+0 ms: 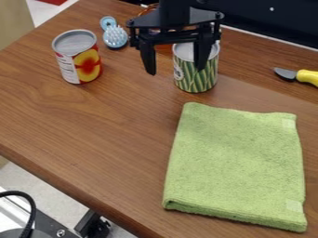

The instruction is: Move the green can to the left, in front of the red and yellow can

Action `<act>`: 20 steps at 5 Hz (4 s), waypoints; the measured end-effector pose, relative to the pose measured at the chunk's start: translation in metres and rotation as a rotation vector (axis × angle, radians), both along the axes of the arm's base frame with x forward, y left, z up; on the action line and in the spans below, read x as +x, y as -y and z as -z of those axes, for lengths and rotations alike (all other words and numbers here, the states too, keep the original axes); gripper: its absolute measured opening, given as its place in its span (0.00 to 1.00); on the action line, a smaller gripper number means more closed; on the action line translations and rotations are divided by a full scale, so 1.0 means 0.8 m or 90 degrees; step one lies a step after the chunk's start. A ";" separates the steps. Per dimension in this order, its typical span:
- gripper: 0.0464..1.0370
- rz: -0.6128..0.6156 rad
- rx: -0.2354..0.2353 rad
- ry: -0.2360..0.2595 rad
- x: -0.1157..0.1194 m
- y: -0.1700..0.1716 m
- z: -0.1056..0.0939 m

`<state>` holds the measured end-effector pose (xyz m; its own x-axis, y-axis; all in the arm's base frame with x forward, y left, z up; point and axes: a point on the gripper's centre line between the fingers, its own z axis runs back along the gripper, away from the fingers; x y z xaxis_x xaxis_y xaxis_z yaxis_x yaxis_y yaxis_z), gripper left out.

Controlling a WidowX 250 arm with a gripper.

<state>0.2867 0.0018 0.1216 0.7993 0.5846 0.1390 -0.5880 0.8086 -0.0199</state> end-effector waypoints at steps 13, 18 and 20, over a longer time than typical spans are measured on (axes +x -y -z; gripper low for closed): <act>0.96 0.609 0.020 0.121 0.147 0.026 0.029; 0.96 0.653 0.081 0.023 0.085 -0.031 0.056; 0.96 0.611 0.097 -0.019 0.040 -0.055 0.056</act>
<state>0.3188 0.0457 0.0770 0.9312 -0.3399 0.1316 0.3238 0.9372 0.1293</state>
